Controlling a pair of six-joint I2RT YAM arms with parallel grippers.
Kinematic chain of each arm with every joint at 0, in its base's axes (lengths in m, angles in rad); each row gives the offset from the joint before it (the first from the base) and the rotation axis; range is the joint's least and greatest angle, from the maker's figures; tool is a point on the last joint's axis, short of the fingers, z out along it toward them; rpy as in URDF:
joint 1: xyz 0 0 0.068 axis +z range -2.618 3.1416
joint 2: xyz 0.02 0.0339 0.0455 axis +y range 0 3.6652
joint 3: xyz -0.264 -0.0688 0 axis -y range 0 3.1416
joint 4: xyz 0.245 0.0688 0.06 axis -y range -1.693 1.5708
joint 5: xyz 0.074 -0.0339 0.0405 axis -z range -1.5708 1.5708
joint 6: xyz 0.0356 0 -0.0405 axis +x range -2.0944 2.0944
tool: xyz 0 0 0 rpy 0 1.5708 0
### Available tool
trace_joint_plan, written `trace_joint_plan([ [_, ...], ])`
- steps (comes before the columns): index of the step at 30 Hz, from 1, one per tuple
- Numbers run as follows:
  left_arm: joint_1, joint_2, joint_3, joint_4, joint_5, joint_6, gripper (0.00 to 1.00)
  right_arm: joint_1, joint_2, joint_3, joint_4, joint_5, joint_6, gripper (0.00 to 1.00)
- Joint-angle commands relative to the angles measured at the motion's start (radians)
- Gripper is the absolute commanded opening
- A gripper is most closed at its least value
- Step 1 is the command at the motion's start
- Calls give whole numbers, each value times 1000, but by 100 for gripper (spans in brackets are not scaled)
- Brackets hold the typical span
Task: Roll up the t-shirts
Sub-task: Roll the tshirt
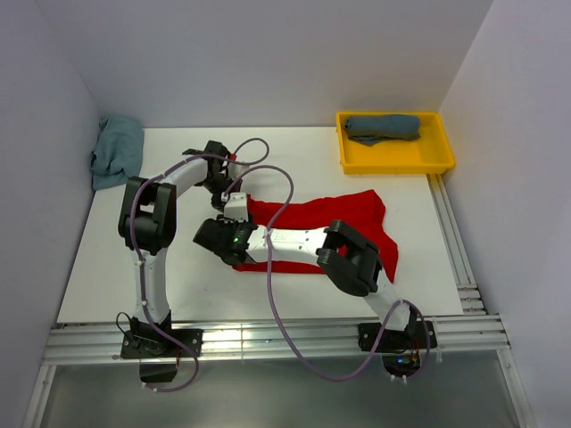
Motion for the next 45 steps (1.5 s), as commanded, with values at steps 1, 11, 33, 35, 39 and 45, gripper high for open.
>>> trace_joint_plan([
  [1, -5, 7, 27, 20, -32, 5, 0, 0, 10, 63, 24, 69, -38, 54],
  [11, -5, 13, 33, 14, -30, 6, 0, 0, 104, 126, 18, 63, -69, 54],
  [33, 1, -25, 123, 0, 56, 11, 45, -30, -6, -64, 42, -135, 150, 18],
  [35, 14, -36, 148, -6, 107, 14, 54, -47, -64, -158, 194, -214, 168, 18],
  [39, 50, -56, 192, -25, 235, 32, 61, -99, -218, -471, 504, -366, 245, 18],
  [45, 109, -122, 93, -3, 362, 89, 65, -208, -278, -797, 1083, -607, 426, 16],
])
